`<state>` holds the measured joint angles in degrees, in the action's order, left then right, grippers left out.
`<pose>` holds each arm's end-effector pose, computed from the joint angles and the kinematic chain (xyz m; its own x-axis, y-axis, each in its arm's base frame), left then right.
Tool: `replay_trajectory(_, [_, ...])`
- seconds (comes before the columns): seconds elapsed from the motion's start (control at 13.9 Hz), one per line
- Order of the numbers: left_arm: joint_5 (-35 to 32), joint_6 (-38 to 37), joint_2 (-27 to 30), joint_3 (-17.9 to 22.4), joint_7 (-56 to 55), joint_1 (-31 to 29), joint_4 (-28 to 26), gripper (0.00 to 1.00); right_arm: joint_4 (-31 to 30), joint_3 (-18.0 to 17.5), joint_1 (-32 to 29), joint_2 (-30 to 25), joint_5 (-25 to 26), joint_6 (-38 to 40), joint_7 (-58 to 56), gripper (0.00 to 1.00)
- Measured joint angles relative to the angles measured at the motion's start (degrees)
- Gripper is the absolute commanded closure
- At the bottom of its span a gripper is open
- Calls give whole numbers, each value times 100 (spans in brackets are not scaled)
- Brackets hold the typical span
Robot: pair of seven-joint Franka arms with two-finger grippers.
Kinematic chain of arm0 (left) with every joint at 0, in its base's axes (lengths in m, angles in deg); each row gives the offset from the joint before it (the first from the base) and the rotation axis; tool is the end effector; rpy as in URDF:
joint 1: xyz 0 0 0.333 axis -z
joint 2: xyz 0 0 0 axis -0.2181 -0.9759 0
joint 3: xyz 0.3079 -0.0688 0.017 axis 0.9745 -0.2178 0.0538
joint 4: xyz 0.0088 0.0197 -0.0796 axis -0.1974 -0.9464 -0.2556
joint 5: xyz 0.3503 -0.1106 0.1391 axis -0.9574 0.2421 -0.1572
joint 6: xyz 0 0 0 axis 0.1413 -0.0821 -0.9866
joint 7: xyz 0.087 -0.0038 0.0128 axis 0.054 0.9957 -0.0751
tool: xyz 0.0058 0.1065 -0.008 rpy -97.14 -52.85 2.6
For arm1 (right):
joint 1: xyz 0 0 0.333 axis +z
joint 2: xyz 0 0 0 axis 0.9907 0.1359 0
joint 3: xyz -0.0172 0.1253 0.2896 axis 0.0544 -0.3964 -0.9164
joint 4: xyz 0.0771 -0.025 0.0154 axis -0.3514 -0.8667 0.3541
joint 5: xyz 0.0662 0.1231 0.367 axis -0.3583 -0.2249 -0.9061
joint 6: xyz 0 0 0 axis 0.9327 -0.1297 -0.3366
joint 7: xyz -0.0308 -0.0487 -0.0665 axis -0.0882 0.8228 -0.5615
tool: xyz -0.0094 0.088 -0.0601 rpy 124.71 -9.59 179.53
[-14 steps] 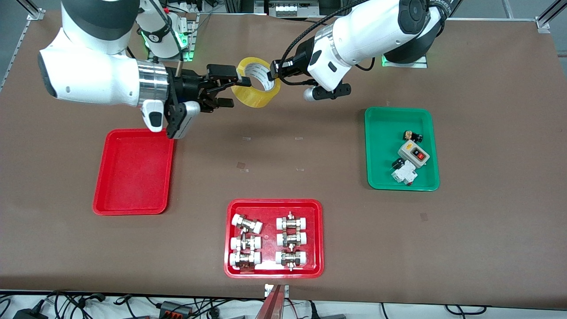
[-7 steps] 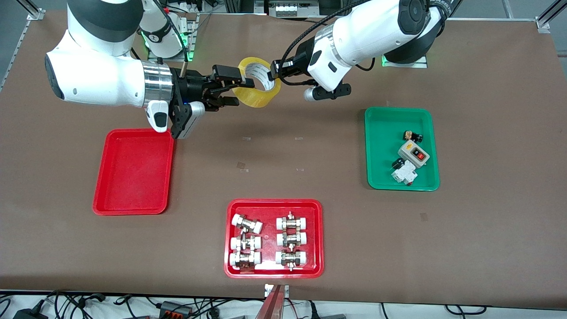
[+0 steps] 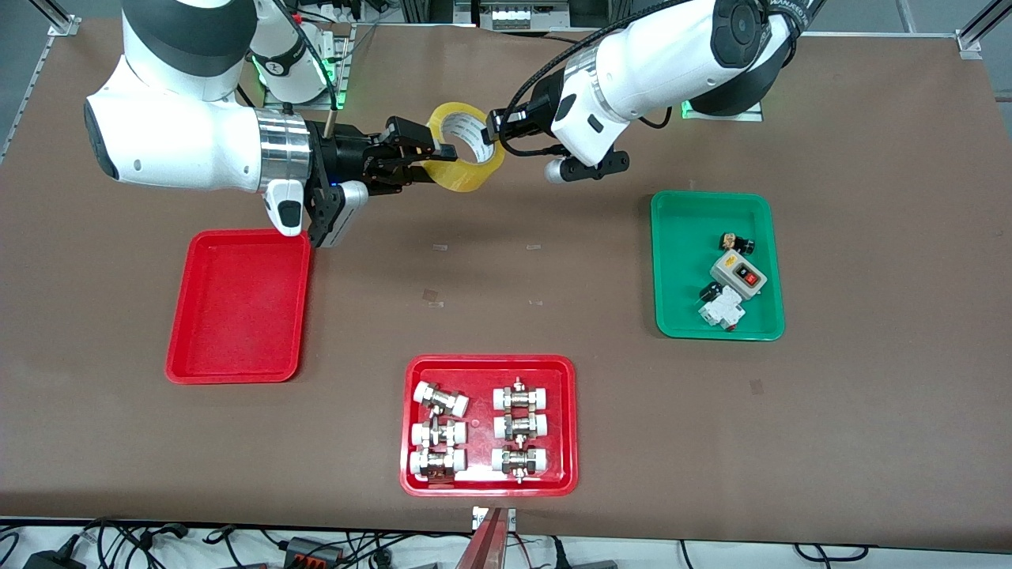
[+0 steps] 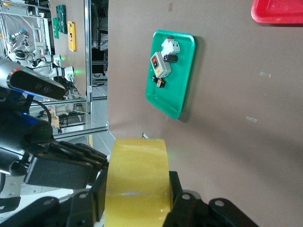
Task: Left arm passes tape to right arm into tray
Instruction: 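Grasp the tape roll rim with the right gripper beside the left gripper, then open the left gripper and withdraw while the right gripper carries the tape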
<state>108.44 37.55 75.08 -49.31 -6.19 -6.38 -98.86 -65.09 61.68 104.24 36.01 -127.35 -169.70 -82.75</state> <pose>0.4849 -0.4188 0.5574 0.8643 0.2445 -0.4395 0.4647 -0.7224 0.5120 0.5560 0.3116 0.5439 0.9565 0.2861 -0.0568 0.1167 -0.5537 -0.8245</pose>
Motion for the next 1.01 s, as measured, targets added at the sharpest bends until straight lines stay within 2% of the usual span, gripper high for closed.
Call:
replay_trajectory(0.07, [0,0,4,0,1,-4,5,0,-1,5,0,6,7,0,0,60])
replay_trajectory(0.5, [-175,-133,103,5,5,-191,38,0,-2,39,-6,59,38,-1,-7,63])
replay_trajectory(0.79, [-1252,-786,351,11,1,-526,44,0,-8,115,-76,92,327,-17,-8,63])
replay_trajectory(1.01, [-1901,-992,382,25,14,-848,44,0,-14,154,-406,362,535,-38,-186,63])
